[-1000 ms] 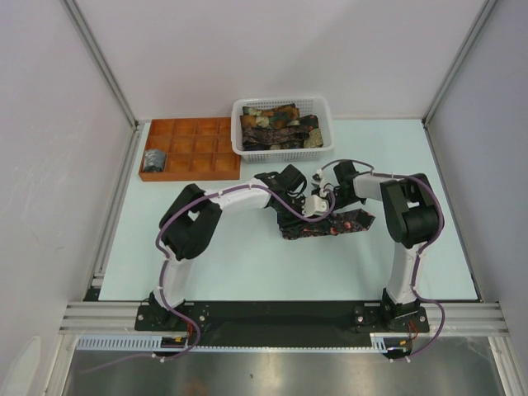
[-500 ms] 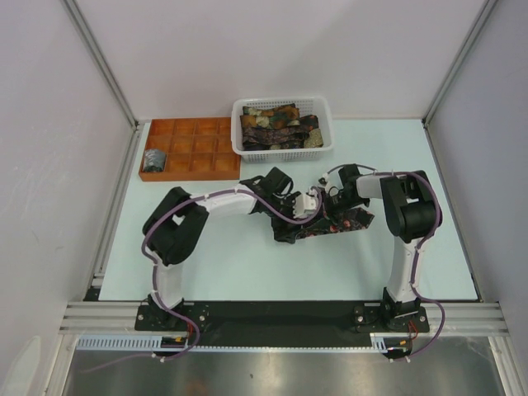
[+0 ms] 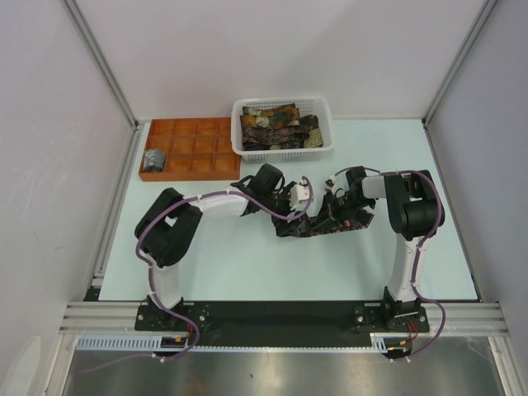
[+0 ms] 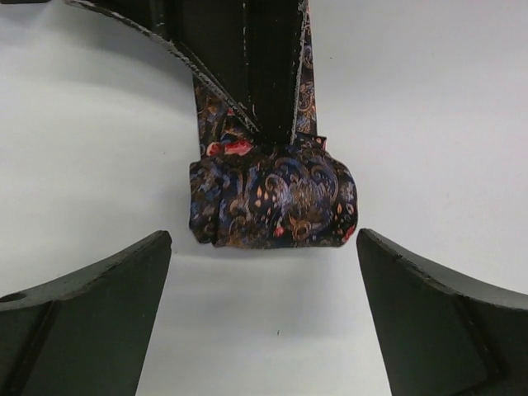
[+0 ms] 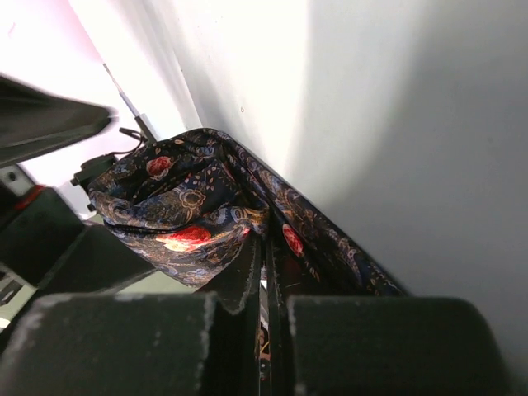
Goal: Roll the ties
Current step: Roll the tie at the center of the board.
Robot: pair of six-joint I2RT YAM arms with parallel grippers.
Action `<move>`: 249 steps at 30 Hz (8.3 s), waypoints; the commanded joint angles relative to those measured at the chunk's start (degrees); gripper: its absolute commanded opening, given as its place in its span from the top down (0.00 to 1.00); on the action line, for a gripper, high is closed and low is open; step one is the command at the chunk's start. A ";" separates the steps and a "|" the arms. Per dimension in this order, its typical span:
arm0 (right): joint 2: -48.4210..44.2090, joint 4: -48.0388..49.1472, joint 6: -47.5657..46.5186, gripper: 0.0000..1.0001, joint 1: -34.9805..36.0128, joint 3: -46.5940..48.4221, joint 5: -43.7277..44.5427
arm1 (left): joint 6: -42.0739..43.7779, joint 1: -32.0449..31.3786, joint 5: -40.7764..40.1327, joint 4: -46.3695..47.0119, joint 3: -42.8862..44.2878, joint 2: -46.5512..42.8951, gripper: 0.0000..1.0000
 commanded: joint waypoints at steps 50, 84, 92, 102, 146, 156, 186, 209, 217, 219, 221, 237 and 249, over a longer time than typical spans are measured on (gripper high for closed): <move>1.56 -16.52 -17.02 0.73 1.62 11.08 18.03 | 26.65 0.98 -4.42 -40.37 18.78 8.65 0.76; -8.12 -10.20 -15.71 0.50 -2.52 7.99 33.85 | 25.78 1.07 -2.04 -40.29 18.17 8.82 0.77; -5.91 -14.15 -17.73 0.81 0.65 5.28 29.74 | 25.52 1.07 -2.31 -39.32 17.11 8.21 0.77; -13.12 -20.56 -23.44 1.00 -1.71 0.17 32.02 | 22.53 0.98 -2.21 -37.39 15.88 6.45 0.78; -11.45 34.27 18.39 0.59 9.18 -11.25 -0.33 | 21.12 0.01 -5.91 -36.16 17.37 10.93 0.75; -9.25 34.71 18.04 0.60 10.67 -11.61 0.11 | 20.59 0.01 -5.91 -35.89 17.37 10.84 0.74; -4.07 19.51 4.33 1.00 6.10 -7.30 5.12 | 13.47 4.58 4.37 -22.01 9.72 0.82 0.07; -2.75 19.59 5.11 1.00 7.60 -6.77 5.83 | 13.57 -3.06 1.48 -24.21 16.84 5.66 0.43; -4.50 15.65 4.24 0.91 7.69 -5.28 4.16 | 10.57 -6.93 -5.29 -24.63 19.04 11.27 0.47; -5.55 11.35 2.84 0.84 7.16 -4.32 3.19 | 11.62 -7.02 -7.04 -26.30 18.96 11.72 0.52; -6.44 7.75 0.47 0.78 5.85 -3.43 2.22 | 12.85 -6.93 -8.10 -27.80 17.39 11.72 0.57; -11.36 5.88 4.14 0.56 2.84 -4.57 -4.63 | 14.00 -6.93 -9.34 -29.21 17.81 13.04 0.63; -6.79 9.23 4.33 1.00 3.56 -4.75 -1.21 | 13.74 -6.49 -8.90 -29.13 17.64 12.43 0.56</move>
